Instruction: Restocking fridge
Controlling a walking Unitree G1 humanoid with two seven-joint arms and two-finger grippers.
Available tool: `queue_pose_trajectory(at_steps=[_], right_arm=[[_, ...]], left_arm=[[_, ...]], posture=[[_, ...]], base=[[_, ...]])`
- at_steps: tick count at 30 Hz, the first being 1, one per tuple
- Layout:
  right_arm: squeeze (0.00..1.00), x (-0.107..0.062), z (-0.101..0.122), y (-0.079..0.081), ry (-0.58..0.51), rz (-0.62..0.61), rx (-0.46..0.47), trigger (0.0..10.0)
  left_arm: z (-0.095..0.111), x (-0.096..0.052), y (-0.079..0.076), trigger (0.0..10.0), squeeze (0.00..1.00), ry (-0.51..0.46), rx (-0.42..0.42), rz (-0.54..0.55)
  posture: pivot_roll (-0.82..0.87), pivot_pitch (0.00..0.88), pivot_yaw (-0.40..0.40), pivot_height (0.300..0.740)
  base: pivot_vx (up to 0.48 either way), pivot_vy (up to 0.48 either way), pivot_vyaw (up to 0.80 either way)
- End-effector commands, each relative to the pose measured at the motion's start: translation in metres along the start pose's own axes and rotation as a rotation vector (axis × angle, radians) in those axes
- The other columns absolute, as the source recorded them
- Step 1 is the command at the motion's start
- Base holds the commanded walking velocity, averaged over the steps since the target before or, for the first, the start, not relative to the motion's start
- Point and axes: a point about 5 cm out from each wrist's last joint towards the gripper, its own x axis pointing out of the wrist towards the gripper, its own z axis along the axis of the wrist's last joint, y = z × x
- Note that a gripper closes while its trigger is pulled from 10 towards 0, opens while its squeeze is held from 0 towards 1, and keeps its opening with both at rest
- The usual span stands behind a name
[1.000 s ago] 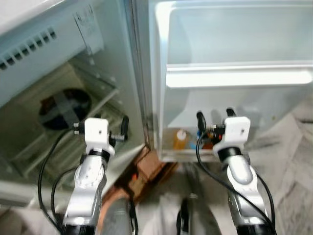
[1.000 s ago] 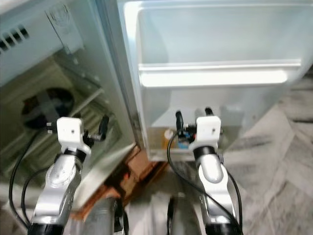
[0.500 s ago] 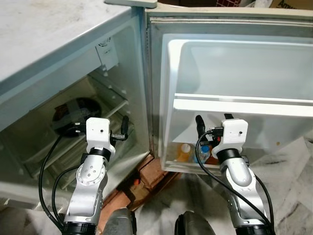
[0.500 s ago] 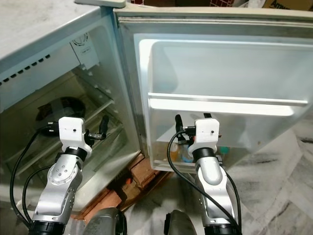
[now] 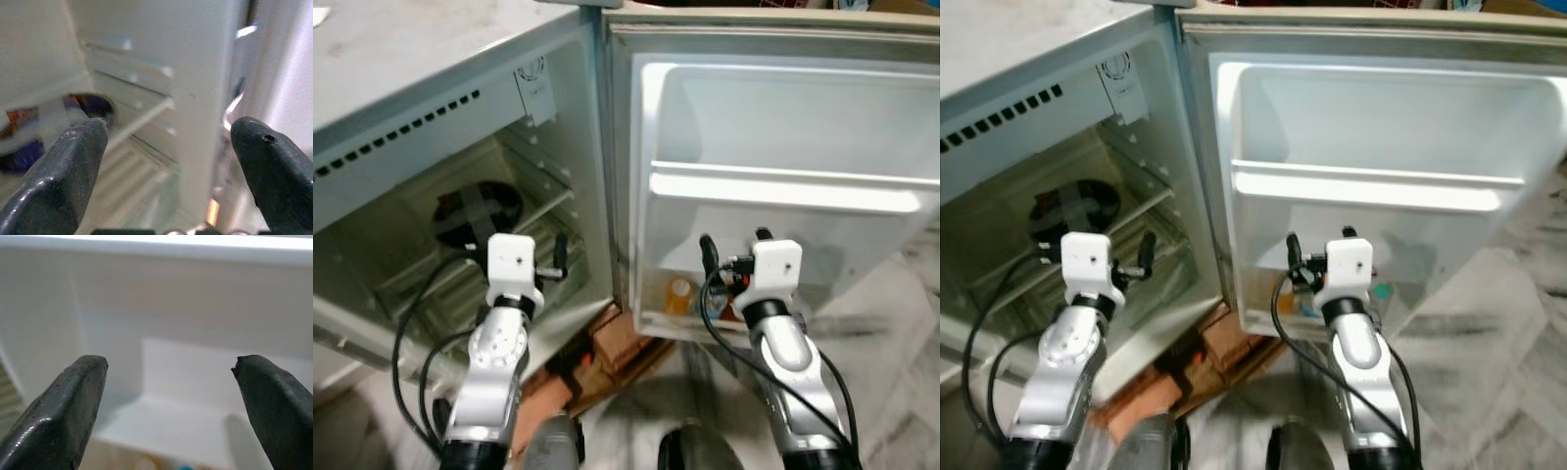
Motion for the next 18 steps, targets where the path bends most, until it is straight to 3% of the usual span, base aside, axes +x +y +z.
queue_pose_trajectory(at_steps=[1,5,18], right_arm=[[0.0,-0.0006,-0.0035,0.0025,0.014,0.011,0.009,10.0],[0.0,0.0,-0.0038,0.0045,0.012,0.018,0.012,10.0],[0.0,0.0064,0.0022,0.0054,-0.044,-0.004,0.031,10.0]], left_arm=[[-0.0037,0.0,0.001,10.0,0.0,0.02,0.031,-0.009],[-0.0012,0.0003,-0.0006,10.0,0.0,-0.007,0.034,-0.044],[-0.0064,0.0051,-0.009,10.0,0.0,0.012,0.01,-0.103]], posture=[[0.02,0.092,0.024,0.74],[0.02,0.089,0.024,0.74],[0.01,0.072,0.028,0.74]], base=[[-0.446,0.0,0.0],[-0.331,-0.277,0.0],[0.0,-0.478,0.0]])
